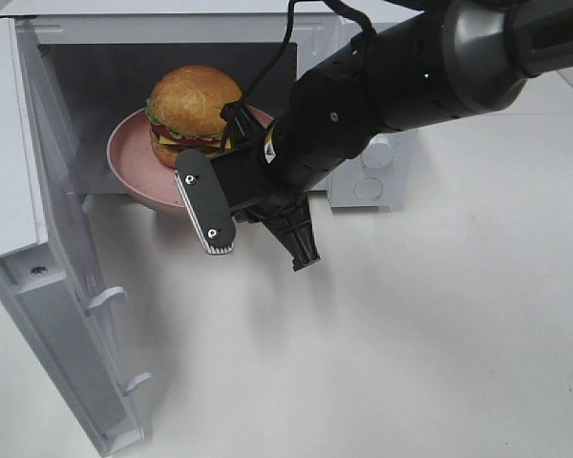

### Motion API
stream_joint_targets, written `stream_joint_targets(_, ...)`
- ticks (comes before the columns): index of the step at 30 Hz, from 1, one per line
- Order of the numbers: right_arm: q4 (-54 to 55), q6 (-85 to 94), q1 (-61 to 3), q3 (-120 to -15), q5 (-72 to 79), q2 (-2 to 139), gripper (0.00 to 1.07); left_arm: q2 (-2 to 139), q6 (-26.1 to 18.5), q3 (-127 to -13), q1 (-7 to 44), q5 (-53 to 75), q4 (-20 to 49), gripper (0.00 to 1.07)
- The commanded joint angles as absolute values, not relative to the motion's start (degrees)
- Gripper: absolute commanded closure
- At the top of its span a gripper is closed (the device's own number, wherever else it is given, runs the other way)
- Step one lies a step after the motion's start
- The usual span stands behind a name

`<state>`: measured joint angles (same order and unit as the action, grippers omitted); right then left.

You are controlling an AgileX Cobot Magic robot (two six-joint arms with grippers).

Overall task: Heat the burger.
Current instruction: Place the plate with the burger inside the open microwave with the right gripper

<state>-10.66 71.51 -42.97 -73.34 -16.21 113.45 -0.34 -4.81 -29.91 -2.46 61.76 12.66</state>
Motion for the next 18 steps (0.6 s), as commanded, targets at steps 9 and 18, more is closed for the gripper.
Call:
stream_joint_targets(9,-15.0,65.4,-42.4,-80.9,-15.9,117.4,1.07,-1.4,-4.9,-29.6,-2.6,61.2,12.7,0.07)
stream_joint_targets(18,-15.6,64.2,-42.1,-85.6,-19.0,120.5,1.07,-1.4,-4.9,-29.6,-2.6,61.2,12.7,0.07)
